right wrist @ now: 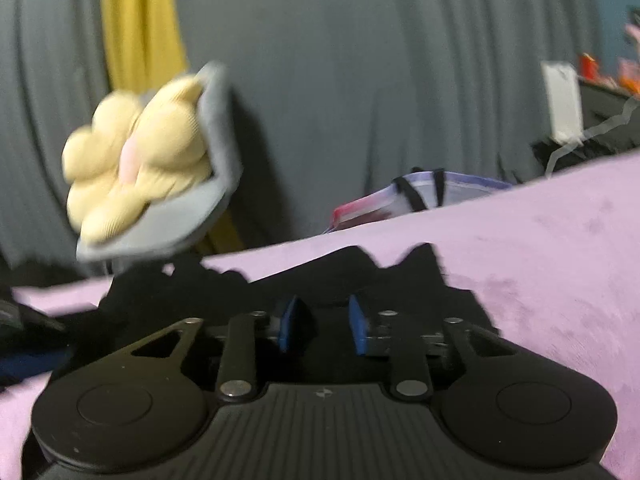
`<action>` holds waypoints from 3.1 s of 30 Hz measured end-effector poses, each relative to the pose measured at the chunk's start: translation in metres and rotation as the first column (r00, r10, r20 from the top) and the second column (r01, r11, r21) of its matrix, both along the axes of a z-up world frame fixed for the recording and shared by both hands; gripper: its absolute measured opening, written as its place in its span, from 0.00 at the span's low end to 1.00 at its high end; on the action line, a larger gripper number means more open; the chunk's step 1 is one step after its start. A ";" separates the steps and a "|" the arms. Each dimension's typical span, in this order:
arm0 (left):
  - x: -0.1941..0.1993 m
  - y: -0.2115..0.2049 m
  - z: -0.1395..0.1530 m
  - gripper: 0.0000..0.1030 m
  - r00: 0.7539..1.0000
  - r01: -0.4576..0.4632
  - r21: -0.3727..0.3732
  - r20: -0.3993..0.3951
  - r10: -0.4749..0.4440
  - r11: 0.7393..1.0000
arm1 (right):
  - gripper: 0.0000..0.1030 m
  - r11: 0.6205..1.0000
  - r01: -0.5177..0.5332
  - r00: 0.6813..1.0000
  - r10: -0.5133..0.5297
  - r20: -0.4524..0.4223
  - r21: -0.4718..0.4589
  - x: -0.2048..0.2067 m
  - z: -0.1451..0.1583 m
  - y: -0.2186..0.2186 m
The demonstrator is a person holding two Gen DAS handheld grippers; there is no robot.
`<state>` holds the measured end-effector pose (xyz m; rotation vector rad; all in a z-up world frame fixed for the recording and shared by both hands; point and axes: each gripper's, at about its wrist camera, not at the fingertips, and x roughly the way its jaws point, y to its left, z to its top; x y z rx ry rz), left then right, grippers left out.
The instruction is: Fold small clothes
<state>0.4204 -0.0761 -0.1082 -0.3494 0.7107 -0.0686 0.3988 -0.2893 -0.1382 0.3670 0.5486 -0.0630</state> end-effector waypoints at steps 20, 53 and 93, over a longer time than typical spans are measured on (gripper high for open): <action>-0.069 0.083 0.008 0.89 0.959 0.255 -0.346 -0.032 -0.283 0.903 | 0.51 0.860 0.011 0.989 0.067 -0.134 0.510 -0.109 -0.005 -0.126; -0.113 0.160 0.058 0.33 0.974 0.171 -0.394 -0.073 -0.217 0.903 | 0.26 0.709 -0.343 0.839 0.526 -0.139 0.616 -0.088 0.019 0.020; -0.117 0.170 0.060 0.56 0.984 -0.168 -0.014 -0.060 0.166 0.986 | 0.35 0.902 -0.358 0.902 0.401 -0.159 0.242 -0.096 0.052 0.131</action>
